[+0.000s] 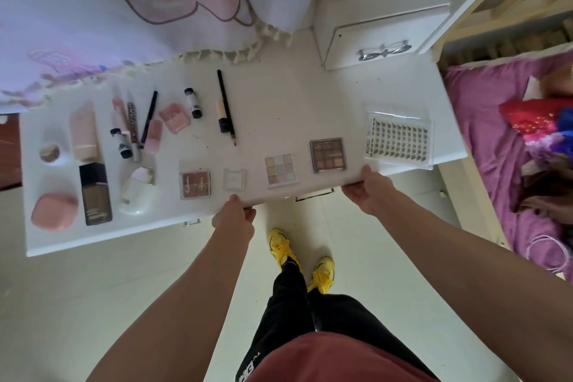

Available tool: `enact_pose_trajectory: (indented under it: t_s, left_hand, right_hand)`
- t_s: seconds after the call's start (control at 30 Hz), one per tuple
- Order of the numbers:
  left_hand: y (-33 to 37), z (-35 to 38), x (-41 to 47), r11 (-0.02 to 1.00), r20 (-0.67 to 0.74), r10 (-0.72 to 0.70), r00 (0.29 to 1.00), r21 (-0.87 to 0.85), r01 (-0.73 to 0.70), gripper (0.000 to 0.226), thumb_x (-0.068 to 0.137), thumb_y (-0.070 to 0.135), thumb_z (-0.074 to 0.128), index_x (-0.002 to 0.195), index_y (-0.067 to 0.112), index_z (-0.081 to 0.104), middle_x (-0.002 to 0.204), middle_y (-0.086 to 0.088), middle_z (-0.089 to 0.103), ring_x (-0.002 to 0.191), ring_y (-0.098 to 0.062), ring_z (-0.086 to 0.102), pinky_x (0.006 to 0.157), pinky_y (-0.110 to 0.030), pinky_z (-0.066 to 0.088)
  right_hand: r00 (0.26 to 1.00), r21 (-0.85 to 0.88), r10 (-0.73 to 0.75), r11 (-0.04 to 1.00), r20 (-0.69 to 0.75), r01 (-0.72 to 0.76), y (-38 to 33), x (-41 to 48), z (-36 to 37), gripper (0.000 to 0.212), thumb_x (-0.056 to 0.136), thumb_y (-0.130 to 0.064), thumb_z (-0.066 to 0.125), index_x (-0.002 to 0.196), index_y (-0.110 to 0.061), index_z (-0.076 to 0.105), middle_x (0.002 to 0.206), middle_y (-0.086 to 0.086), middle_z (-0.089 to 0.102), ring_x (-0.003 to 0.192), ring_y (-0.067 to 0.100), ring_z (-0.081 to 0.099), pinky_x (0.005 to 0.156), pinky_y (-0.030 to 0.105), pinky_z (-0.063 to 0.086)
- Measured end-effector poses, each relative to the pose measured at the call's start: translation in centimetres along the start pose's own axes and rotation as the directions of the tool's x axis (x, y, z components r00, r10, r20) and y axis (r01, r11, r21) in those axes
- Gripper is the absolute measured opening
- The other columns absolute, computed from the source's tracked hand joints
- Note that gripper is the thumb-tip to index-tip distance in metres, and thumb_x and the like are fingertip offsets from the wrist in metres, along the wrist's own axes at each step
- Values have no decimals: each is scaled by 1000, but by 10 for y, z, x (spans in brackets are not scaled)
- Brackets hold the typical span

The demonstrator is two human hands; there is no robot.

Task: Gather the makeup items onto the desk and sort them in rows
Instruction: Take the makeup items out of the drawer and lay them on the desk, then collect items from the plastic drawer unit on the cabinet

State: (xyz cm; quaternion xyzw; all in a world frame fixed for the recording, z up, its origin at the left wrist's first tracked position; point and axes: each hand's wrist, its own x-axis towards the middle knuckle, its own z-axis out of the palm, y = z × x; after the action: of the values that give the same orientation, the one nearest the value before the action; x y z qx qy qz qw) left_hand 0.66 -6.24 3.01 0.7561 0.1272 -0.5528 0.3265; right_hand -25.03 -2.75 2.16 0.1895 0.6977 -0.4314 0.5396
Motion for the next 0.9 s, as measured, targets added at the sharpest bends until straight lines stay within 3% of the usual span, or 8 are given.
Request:
enact_pose_trajectory:
  t_s: [0.13, 0.27, 0.43, 0.57, 0.67, 0.73, 0.8, 0.9]
  left_hand:
    - [2, -2, 4, 997, 62, 17, 998, 79, -22, 30, 95, 16, 58, 120, 1, 49, 83, -16, 60, 73, -22, 61, 92, -41, 54]
    - [8, -14, 2, 970, 150, 3, 989, 241, -40, 21, 96, 16, 58, 110, 2, 50, 81, -20, 60, 67, -29, 59, 71, -40, 57]
    - [9, -50, -18, 735, 330, 135, 934, 599, -318, 18, 93, 13, 57, 105, 0, 59, 79, -14, 62, 64, -24, 59, 57, -31, 48]
    - [-3, -86, -39, 494, 395, 250, 884, 734, -467, 18, 89, 18, 60, 102, 6, 61, 77, -11, 66, 64, -24, 61, 56, -27, 47]
    - [-20, -115, -46, 238, 403, 348, 846, 835, -496, 23, 90, 27, 60, 108, 13, 63, 106, -11, 69, 101, -30, 64, 87, -32, 50]
    - [-39, -138, -63, 73, 403, 423, 811, 877, -474, 29, 95, 29, 55, 118, 12, 60, 118, -6, 64, 115, -26, 56, 93, -29, 42]
    - [-55, -154, -73, 9, 401, 479, 781, 887, -461, 31, 95, 31, 53, 120, 13, 59, 120, -7, 64, 116, -25, 55, 95, -31, 43]
    - [-97, -196, -98, 63, 297, 531, 794, 920, -386, 31, 94, 33, 52, 120, 18, 59, 122, -6, 64, 116, -24, 55, 92, -32, 45]
  right_hand:
    - [999, -55, -26, 998, -42, 23, 1, -1, 2, 36, 102, -30, 49, 128, -6, 48, 89, 14, 64, 71, 23, 65, 65, 39, 55]
    - [999, -201, -40, 979, 19, 43, 2, -6, -4, 37, 104, -37, 42, 122, -6, 48, 90, 17, 67, 73, 25, 69, 60, 35, 53]
    - [987, -515, -89, 845, 132, 145, 0, -27, -20, 29, 98, -31, 54, 109, -4, 53, 85, 16, 67, 67, 25, 67, 58, 30, 51]
    - [925, -811, -177, 446, 335, 379, 13, -43, -41, 28, 95, -25, 59, 105, 1, 64, 79, 9, 66, 63, 22, 65, 58, 30, 47]
    - [833, -841, -116, -113, 541, 530, 20, -57, -47, 32, 95, -35, 55, 111, -10, 65, 100, 4, 67, 95, 23, 67, 83, 33, 49]
    - [758, -679, -3, -446, 653, 583, 25, -68, -44, 37, 97, -40, 49, 124, -17, 60, 124, 2, 61, 117, 24, 56, 93, 32, 42]
    - [692, -541, 64, -574, 719, 615, 28, -75, -34, 39, 97, -42, 46, 125, -18, 59, 129, 4, 60, 118, 25, 54, 94, 35, 43]
    - [597, -293, 231, -702, 768, 649, 45, -104, -24, 52, 94, -46, 32, 116, -8, 60, 104, 7, 63, 113, 30, 57, 84, 33, 44]
